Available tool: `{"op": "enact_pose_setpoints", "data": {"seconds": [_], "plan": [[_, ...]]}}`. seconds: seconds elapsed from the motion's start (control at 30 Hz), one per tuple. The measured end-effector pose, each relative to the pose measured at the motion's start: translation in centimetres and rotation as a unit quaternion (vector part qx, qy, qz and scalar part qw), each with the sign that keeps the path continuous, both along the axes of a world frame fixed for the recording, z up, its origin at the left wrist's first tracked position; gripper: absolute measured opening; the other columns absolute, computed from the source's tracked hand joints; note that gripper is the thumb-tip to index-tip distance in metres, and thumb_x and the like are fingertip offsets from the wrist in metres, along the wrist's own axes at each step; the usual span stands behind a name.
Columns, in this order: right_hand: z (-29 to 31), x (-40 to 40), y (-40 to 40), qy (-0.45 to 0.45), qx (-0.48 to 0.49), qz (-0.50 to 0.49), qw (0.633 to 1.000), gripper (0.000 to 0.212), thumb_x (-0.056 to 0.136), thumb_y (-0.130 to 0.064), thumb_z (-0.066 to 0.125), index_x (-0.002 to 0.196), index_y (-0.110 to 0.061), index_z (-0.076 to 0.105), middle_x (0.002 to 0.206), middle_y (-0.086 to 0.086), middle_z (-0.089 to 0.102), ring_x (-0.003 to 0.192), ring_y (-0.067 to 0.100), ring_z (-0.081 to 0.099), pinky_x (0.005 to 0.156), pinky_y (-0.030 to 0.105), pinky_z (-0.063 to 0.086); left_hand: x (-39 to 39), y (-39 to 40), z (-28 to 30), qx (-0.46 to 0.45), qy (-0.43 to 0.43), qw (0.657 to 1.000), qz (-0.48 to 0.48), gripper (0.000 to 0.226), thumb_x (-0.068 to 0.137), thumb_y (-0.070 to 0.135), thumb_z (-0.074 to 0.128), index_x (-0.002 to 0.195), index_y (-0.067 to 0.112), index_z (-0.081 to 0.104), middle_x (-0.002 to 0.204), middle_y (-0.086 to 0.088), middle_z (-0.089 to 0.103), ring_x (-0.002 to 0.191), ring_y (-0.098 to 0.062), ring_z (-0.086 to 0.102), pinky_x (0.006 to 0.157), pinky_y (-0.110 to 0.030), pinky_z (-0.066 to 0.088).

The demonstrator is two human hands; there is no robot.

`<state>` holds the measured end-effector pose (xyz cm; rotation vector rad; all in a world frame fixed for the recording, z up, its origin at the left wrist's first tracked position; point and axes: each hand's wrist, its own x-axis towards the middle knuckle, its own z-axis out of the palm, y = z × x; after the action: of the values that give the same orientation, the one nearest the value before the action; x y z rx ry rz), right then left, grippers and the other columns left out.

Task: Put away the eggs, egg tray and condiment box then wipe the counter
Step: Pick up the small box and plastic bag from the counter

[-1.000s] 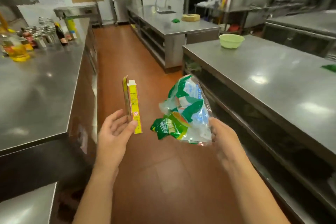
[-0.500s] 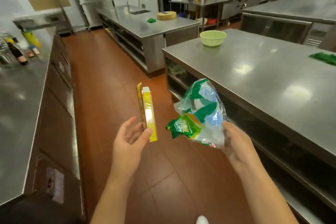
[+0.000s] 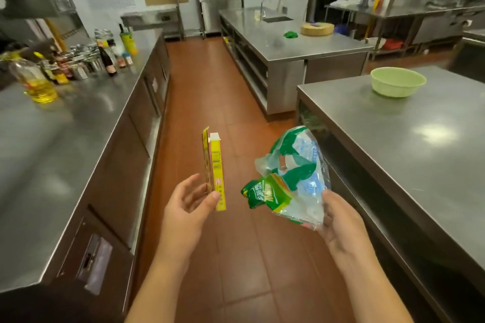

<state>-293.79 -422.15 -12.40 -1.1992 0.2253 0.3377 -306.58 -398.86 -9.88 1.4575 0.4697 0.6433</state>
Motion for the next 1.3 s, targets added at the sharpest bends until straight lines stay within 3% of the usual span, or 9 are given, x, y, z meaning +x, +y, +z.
{"op": "enact_pose_setpoints", "data": {"seconds": [0.2, 0.33, 0.57, 0.7, 1.0, 1.17, 1.3], "plan": [[-1.9, 8.4, 5.2, 0.013, -0.029, -0.009, 0.999, 0.017, 0.097, -0.022, 0.059, 0.107, -0.012, 0.069, 0.085, 0.003, 0.077, 0.074, 0.013, 0.075, 0.055, 0.029, 0.059, 8.8, 5.0, -2.6, -0.017, 0.023, 1.0, -0.004, 0.069, 0.065, 0.032, 0.08, 0.13, 0.022, 0.059, 0.116, 0.0, 0.072, 0.103, -0.004, 0.069, 0.077, -0.019, 0.056], [-0.5, 15.1, 9.1, -0.009, -0.05, -0.009, 0.999, 0.019, 0.096, -0.02, 0.059, 0.11, -0.01, 0.069, 0.093, 0.007, 0.077, 0.077, 0.016, 0.075, 0.063, 0.033, 0.06, 16.7, 9.4, -2.6, -0.037, 0.015, 0.999, -0.016, 0.064, 0.066, 0.031, 0.079, 0.127, 0.025, 0.06, 0.115, -0.003, 0.072, 0.102, -0.005, 0.07, 0.087, -0.028, 0.054], [3.1, 25.5, 13.3, -0.059, -0.037, -0.043, 0.997, 0.022, 0.098, -0.024, 0.059, 0.115, -0.013, 0.067, 0.103, 0.009, 0.076, 0.091, 0.022, 0.075, 0.069, 0.035, 0.059, 30.1, 14.0, -0.2, -0.018, -0.011, 0.997, -0.078, 0.054, 0.081, 0.013, 0.078, 0.13, 0.02, 0.058, 0.115, -0.003, 0.072, 0.103, -0.004, 0.07, 0.082, -0.019, 0.055], [2.9, 30.3, 14.4, -0.056, -0.033, -0.059, 0.996, 0.022, 0.098, -0.027, 0.059, 0.114, -0.015, 0.067, 0.102, 0.008, 0.076, 0.087, 0.021, 0.075, 0.067, 0.035, 0.058, 36.0, 14.8, -0.3, -0.013, -0.007, 0.995, -0.1, 0.052, 0.081, 0.011, 0.078, 0.129, 0.021, 0.059, 0.112, 0.0, 0.074, 0.1, -0.003, 0.07, 0.076, -0.014, 0.053], [0.4, 47.6, 15.4, -0.026, 0.009, -0.074, 0.997, 0.019, 0.097, -0.018, 0.059, 0.112, -0.01, 0.068, 0.097, 0.01, 0.077, 0.079, 0.018, 0.075, 0.059, 0.032, 0.06, 51.2, 16.8, -1.0, -0.011, 0.012, 0.995, -0.094, 0.053, 0.081, 0.009, 0.077, 0.13, 0.017, 0.059, 0.115, -0.004, 0.072, 0.101, -0.008, 0.071, 0.079, -0.02, 0.057], [1.4, 58.5, 16.3, -0.037, 0.037, -0.052, 0.997, 0.014, 0.097, -0.017, 0.058, 0.106, -0.01, 0.068, 0.085, 0.006, 0.078, 0.069, 0.014, 0.074, 0.052, 0.028, 0.057, 60.5, 17.4, 0.9, 0.007, 0.001, 0.997, -0.079, 0.065, 0.069, 0.026, 0.08, 0.13, 0.019, 0.059, 0.115, -0.004, 0.073, 0.103, -0.011, 0.071, 0.076, -0.018, 0.055], [2.2, 65.3, 15.9, -0.055, 0.042, -0.056, 0.996, 0.013, 0.097, -0.016, 0.059, 0.102, -0.011, 0.07, 0.091, 0.007, 0.078, 0.074, 0.016, 0.075, 0.055, 0.031, 0.058, 67.1, 16.5, 1.3, 0.007, -0.008, 0.997, -0.081, 0.066, 0.067, 0.03, 0.08, 0.13, 0.02, 0.059, 0.115, -0.004, 0.073, 0.103, -0.011, 0.071, 0.076, -0.017, 0.054]]}}
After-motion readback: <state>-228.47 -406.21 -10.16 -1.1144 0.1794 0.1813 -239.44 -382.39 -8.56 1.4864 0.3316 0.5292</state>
